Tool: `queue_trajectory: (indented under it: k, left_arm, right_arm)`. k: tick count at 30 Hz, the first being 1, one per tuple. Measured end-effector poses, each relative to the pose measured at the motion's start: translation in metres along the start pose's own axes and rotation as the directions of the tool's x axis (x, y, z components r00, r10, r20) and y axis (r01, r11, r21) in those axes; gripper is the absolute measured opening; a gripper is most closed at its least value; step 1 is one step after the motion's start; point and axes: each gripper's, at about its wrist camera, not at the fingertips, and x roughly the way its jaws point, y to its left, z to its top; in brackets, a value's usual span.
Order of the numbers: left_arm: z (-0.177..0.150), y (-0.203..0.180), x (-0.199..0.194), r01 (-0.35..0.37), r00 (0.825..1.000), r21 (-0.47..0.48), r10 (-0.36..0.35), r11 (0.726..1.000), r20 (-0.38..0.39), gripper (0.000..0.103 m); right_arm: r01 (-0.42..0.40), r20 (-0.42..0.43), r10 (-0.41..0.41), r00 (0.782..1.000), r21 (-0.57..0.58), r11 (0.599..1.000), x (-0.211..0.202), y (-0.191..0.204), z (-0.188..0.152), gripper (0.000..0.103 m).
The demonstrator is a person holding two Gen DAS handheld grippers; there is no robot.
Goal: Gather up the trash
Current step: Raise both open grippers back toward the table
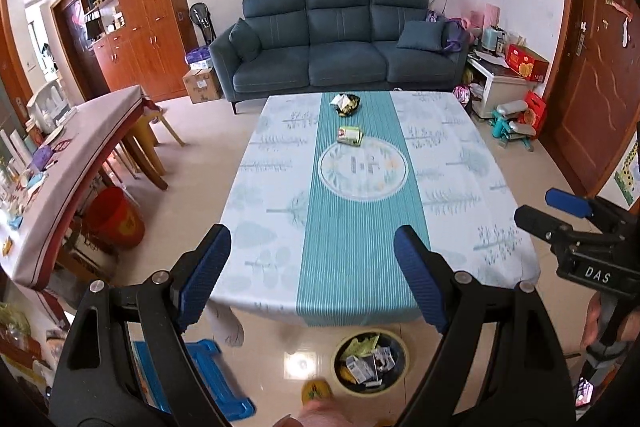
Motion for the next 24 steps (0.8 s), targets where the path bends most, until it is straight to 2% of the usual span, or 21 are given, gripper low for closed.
queue_trajectory:
  k: [5, 8, 13, 15, 18, 21, 24]
  left_arm:
    - [0.037, 0.008, 0.043, 0.016, 1.000, 0.005, -0.016, 1.000, -0.005, 0.082]
    - [0.060, 0.013, 0.081, 0.030, 0.999, 0.022, -0.030, 0.999, -0.011, 0.082]
    - [0.114, 0.020, 0.178, 0.085, 0.994, 0.060, -0.080, 0.995, -0.072, 0.082]
    - [0.136, 0.024, 0.224, 0.119, 0.987, 0.065, -0.111, 0.991, -0.116, 0.082]
    - [0.163, 0.032, 0.287, 0.145, 0.981, 0.064, -0.135, 0.987, -0.141, 0.082]
    - [0.180, 0.039, 0.355, 0.165, 0.970, 0.079, -0.147, 0.983, -0.193, 0.082]
    - [0.190, 0.049, 0.412, 0.172, 0.958, 0.079, -0.149, 0.982, -0.244, 0.082]
  right_arm:
    - [0.042, 0.006, -0.042, 0.999, -0.051, 0.998, 0.036, -0.007, 0.041, 0.079]
    - [0.057, -0.011, -0.058, 0.998, -0.069, 0.996, 0.074, -0.014, 0.065, 0.081]
    - [0.081, -0.061, -0.087, 0.994, -0.086, 0.993, 0.158, -0.024, 0.114, 0.082]
    - [0.080, -0.083, -0.087, 0.993, -0.082, 0.993, 0.198, -0.027, 0.133, 0.084]
    - [0.075, -0.124, -0.085, 0.989, -0.087, 0.993, 0.258, -0.027, 0.154, 0.086]
    - [0.080, -0.175, -0.100, 0.979, -0.117, 0.990, 0.334, -0.031, 0.176, 0.086]
    - [0.077, -0.221, -0.107, 0.969, -0.141, 0.987, 0.395, -0.036, 0.183, 0.086]
